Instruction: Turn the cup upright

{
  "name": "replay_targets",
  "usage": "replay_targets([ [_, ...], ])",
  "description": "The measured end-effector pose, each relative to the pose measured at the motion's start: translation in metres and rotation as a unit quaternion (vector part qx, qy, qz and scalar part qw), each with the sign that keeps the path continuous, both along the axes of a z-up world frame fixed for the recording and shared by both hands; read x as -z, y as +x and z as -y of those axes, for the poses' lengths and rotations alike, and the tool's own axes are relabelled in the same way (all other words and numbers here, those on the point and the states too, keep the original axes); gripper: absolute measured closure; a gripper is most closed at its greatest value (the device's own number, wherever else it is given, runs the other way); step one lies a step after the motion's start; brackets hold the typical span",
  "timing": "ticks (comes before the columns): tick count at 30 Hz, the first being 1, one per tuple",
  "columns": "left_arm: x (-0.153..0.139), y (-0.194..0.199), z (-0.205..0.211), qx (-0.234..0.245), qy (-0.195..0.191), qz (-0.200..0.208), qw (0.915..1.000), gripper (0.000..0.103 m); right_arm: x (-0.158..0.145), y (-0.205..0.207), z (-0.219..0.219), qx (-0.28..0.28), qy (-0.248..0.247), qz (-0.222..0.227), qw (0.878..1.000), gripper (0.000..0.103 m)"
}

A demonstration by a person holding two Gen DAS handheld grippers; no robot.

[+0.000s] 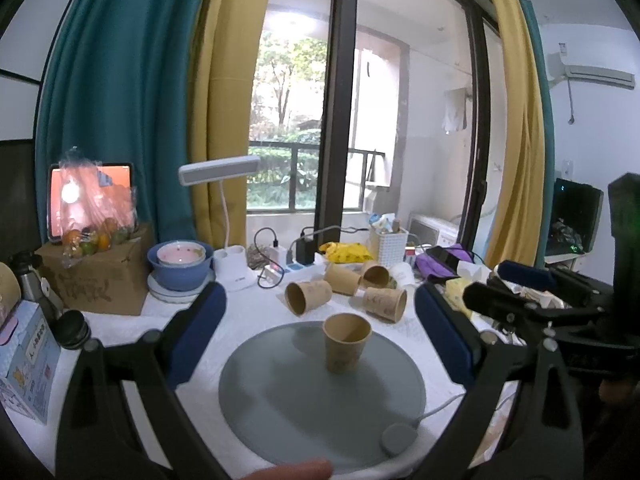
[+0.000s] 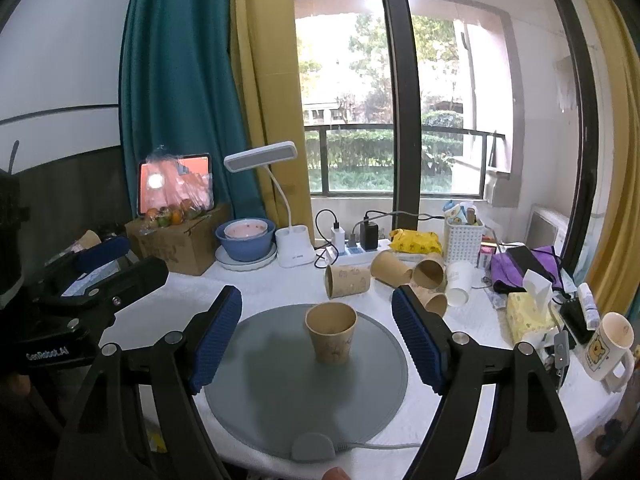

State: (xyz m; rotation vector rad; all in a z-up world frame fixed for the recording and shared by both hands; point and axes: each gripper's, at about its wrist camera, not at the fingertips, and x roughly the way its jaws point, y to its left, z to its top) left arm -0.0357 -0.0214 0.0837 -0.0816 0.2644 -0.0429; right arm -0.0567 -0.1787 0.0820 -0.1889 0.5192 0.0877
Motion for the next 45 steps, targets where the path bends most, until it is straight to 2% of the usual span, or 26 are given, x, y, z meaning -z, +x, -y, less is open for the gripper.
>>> replay_targets([
  [7, -0.0008, -0.0038, 0.0038, -0.004, 0.01, 0.018, 0.9998, 0.007, 0.0018, 0.0023, 0.0005, -0.001, 0.002, -0.006, 1.0, 0.023],
  [45, 0.0014, -0.0055, 0.0033, -0.003, 0.006, 0.015, 0.9999, 0.007, 0.0064, 0.0019, -0.0041, -0.004, -0.002, -0.004, 1.0, 0.023],
])
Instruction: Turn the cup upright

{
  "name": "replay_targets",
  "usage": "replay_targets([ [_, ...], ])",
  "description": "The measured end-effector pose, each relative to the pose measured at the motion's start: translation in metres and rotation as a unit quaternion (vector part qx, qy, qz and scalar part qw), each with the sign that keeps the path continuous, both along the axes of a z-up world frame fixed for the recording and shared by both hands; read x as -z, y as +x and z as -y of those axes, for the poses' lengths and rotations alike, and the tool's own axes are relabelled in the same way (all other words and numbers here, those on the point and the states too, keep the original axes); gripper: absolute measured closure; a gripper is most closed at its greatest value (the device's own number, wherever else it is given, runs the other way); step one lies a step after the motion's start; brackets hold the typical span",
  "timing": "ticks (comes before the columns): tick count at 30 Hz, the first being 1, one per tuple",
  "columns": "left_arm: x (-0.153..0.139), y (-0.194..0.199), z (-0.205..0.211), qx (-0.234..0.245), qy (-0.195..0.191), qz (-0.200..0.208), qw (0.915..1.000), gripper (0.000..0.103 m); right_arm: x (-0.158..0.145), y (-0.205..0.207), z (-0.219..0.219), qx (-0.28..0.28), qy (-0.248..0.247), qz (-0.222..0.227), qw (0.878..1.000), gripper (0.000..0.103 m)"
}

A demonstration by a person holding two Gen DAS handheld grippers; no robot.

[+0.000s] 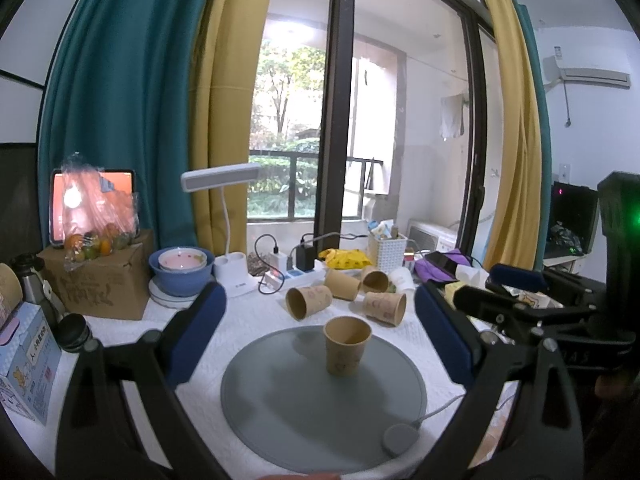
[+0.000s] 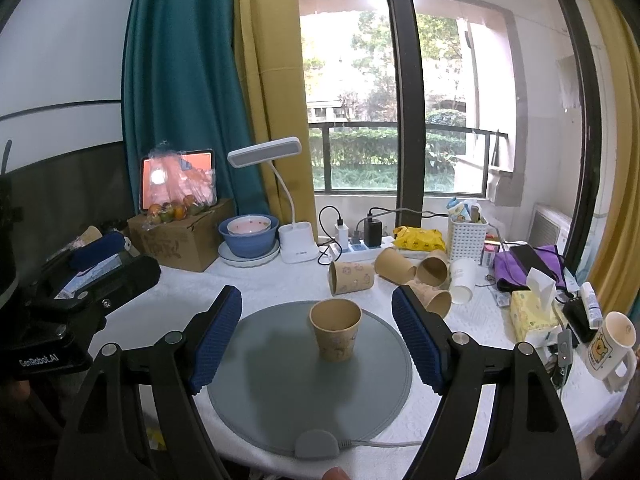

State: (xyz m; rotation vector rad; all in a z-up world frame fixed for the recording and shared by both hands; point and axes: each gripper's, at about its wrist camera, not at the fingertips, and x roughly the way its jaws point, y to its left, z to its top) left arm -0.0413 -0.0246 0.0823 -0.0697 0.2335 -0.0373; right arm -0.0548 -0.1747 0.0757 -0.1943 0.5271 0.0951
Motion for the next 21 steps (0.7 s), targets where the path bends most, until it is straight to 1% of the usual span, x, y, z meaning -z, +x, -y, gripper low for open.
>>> replay_targets([
  [21, 0.001, -0.0026, 0.001, 0.001, -0.001, 0.001, 1.0, 0.007, 0.0005, -0.0012, -0.0016, 0.0, 0.0, 0.002, 1.0, 0.023],
])
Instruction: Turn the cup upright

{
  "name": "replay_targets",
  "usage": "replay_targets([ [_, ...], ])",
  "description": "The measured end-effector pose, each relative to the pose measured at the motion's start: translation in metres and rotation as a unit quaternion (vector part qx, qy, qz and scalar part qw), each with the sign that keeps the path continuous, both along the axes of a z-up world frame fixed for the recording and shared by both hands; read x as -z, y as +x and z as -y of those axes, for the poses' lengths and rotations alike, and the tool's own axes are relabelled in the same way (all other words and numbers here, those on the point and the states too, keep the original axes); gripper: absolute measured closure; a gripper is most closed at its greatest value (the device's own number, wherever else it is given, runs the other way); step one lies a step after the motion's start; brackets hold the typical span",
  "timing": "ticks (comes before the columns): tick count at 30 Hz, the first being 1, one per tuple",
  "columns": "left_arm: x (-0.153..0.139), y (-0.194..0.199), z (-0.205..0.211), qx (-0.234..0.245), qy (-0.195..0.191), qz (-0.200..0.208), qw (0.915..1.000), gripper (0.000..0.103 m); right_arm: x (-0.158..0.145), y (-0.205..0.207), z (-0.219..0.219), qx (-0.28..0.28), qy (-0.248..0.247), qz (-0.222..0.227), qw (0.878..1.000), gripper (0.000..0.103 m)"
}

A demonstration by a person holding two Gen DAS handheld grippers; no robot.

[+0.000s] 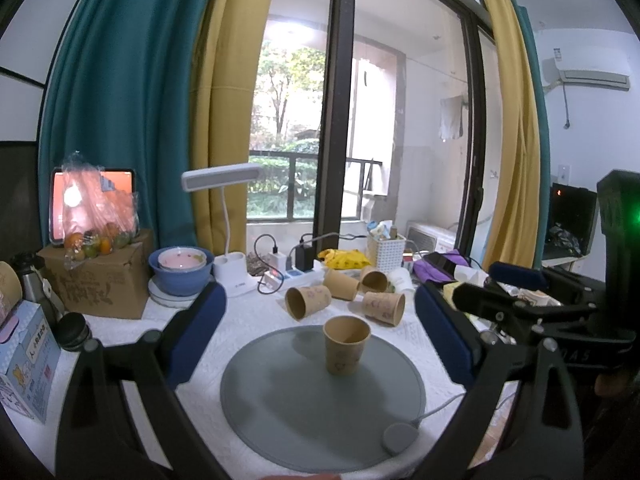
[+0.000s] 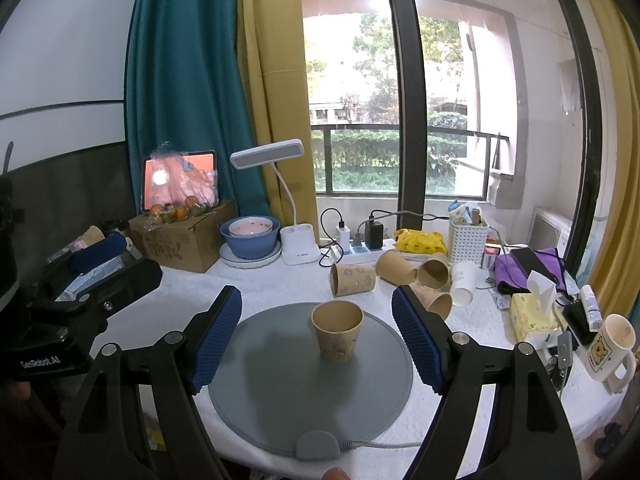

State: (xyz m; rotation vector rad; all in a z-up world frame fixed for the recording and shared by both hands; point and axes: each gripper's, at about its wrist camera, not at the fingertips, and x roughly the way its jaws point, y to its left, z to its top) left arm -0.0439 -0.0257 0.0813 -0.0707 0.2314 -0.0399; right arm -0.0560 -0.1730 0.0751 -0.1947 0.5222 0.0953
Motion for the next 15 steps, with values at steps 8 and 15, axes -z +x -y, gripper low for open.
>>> replay_targets([
  [8, 0.0004, -0.001, 0.0, -0.001, -0.001, -0.001, 1.0, 0.007, -0.0003, -0.0003, -0.0005, 0.0, 0.0, 0.001, 1.0, 0.023],
  [15, 0.0006, -0.0012, -0.0005, 0.0, -0.001, 0.0, 1.0, 0.007, -0.0003, -0.0004, -0.0007, 0.0, 0.0, 0.001, 1.0, 0.023],
])
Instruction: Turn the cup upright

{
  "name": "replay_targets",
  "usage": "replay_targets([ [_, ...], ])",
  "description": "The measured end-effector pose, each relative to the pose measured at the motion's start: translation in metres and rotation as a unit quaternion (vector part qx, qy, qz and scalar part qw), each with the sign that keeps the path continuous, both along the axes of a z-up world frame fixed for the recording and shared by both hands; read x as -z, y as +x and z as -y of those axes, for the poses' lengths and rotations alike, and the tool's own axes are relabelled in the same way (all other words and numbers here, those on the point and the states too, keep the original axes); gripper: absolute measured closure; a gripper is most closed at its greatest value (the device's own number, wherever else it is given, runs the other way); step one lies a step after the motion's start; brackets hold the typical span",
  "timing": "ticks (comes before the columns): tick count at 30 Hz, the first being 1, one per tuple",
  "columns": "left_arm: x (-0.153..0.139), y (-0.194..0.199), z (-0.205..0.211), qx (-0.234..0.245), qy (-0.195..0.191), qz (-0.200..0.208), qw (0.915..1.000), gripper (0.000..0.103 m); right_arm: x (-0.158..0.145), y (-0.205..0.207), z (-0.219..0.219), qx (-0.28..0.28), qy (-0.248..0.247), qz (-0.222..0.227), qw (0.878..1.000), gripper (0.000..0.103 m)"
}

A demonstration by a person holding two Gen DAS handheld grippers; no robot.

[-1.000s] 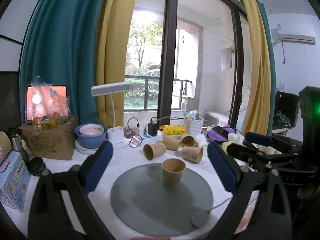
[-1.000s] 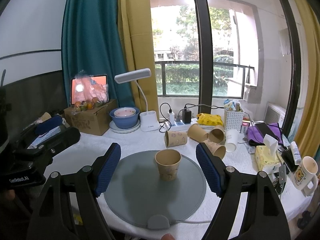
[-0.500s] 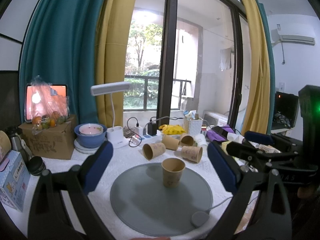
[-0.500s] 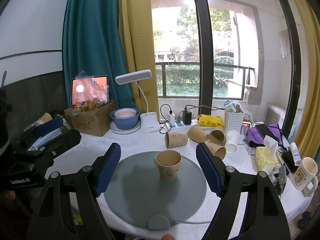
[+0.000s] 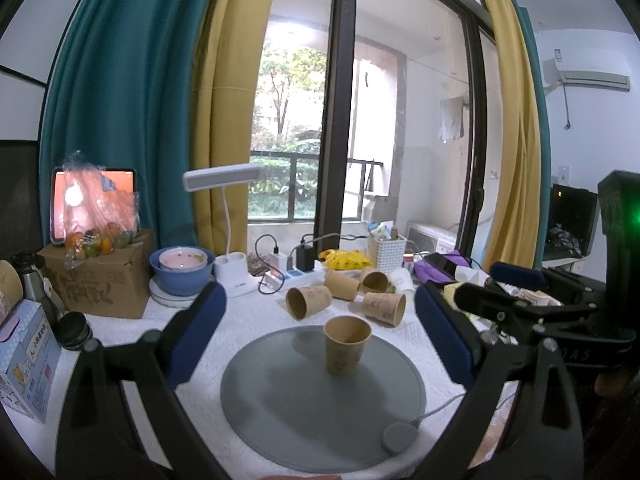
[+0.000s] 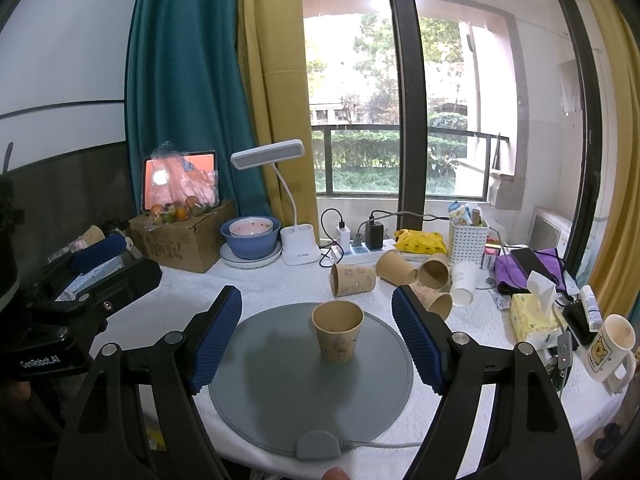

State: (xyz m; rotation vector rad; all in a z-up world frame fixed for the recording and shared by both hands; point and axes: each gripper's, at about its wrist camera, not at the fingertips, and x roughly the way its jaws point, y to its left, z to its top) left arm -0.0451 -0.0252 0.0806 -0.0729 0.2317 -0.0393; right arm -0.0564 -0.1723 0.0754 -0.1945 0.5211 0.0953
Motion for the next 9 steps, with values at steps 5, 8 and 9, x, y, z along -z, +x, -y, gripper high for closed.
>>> replay_targets([
  [5, -0.002, -0.005, 0.003, 0.001, -0.004, 0.01, 0.9999, 0.007, 0.0, 0.0, -0.001, -0.001, 0.0, 0.0, 1.0, 0.023],
  [8, -0.008, -0.013, 0.001, 0.0, -0.014, 0.037, 0.9992, 0.007, 0.0, -0.001, -0.001, 0.0, 0.0, 0.0, 1.0, 0.023],
  [9, -0.009, -0.015, 0.002, -0.002, -0.013, 0.042, 0.999, 0.007, -0.001, -0.001, -0.001, 0.0, 0.0, 0.0, 1.0, 0.023],
])
